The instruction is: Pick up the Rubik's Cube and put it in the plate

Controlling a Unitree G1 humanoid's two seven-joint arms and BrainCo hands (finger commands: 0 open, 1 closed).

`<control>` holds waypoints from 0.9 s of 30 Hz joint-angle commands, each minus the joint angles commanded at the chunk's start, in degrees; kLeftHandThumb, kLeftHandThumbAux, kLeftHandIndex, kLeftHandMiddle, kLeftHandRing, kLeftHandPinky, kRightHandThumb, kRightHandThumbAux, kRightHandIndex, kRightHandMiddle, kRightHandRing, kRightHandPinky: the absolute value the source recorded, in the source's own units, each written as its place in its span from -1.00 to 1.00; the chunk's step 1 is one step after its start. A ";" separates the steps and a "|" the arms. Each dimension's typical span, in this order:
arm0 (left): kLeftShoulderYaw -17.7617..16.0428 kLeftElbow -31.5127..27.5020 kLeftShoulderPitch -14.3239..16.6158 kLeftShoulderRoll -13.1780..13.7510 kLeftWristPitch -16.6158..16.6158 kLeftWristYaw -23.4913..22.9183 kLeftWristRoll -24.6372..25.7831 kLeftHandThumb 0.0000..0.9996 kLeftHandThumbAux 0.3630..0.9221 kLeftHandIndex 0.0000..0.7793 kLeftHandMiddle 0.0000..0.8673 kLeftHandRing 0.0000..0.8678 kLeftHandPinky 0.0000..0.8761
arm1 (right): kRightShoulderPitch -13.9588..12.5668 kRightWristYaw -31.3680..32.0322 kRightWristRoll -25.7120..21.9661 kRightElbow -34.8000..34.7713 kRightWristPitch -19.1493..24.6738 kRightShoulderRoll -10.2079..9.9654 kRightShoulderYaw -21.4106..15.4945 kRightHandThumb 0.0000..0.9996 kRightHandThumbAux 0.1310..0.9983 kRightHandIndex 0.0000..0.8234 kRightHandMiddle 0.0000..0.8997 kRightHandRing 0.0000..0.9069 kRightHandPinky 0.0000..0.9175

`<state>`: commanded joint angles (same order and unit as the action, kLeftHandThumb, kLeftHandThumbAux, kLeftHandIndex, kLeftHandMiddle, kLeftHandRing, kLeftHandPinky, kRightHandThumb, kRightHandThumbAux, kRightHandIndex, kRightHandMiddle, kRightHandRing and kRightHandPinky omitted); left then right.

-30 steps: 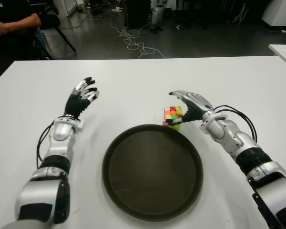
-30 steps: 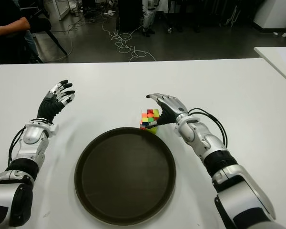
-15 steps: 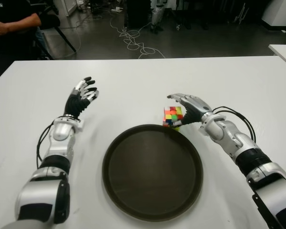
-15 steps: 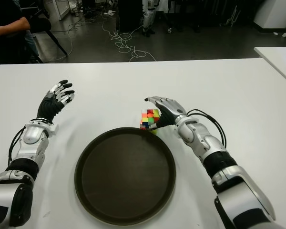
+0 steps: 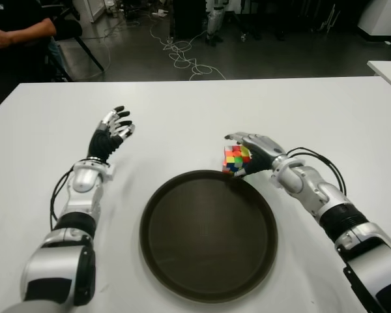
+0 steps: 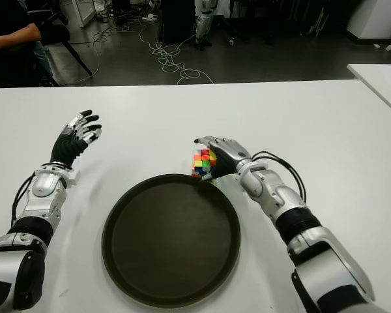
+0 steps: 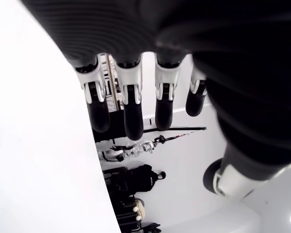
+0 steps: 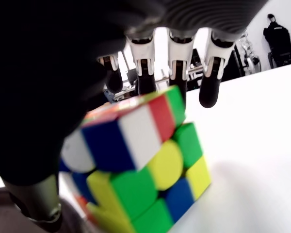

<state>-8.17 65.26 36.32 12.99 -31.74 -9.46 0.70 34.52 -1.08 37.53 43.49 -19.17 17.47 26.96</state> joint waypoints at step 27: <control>0.44 -0.18 -0.17 0.05 -0.48 0.75 -0.49 -0.55 0.14 -0.75 -0.62 -0.62 -0.60 | -0.97 2.50 0.52 -1.68 2.53 -0.75 0.73 -1.00 0.33 -0.63 -0.58 -0.54 -0.52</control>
<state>-7.74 65.09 36.15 13.04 -32.21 -8.71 0.21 33.55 1.42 38.05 41.81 -16.64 16.73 27.69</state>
